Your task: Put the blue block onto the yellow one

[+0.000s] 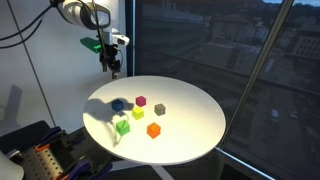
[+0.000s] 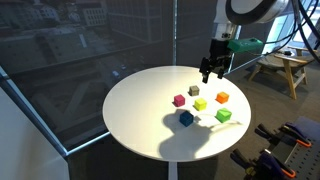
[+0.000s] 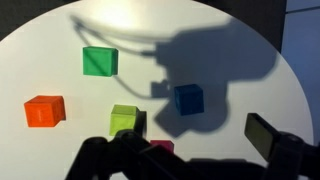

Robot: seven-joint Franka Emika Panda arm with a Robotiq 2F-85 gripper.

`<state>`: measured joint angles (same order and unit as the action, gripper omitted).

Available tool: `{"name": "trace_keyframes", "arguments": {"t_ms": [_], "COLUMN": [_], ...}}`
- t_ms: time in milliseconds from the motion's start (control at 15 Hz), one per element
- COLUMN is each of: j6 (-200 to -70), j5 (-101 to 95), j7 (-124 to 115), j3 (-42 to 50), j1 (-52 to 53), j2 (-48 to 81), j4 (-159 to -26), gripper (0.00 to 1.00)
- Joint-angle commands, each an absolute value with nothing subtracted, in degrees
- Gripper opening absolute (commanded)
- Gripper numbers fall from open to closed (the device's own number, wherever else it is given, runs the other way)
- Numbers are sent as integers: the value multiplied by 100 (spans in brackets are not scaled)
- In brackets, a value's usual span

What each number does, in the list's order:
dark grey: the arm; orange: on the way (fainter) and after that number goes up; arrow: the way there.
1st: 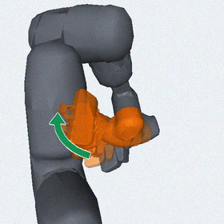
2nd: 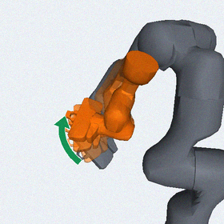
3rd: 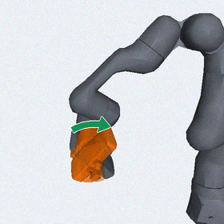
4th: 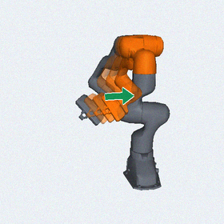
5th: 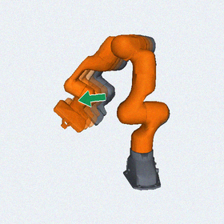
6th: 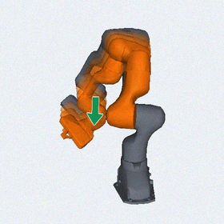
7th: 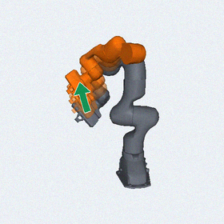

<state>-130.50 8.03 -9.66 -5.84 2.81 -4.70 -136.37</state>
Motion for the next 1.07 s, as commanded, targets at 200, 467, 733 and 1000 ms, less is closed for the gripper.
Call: {"name": "trace_keyframes", "arguments": {"t_ms": [200,467,733,1000], "j6": [-13265,-13672,-14217,-14792], "j5": [719,655,510,160], "j7": [-1025,-1047,-1078,-1175], "j3": [-554,-568,-571,-532], "j1": [344,390,475,599], "j2": [-307,5,421,899], "j4": [-13617,-13616,-13656,-13639], "gripper": [100,100,100,100]}}
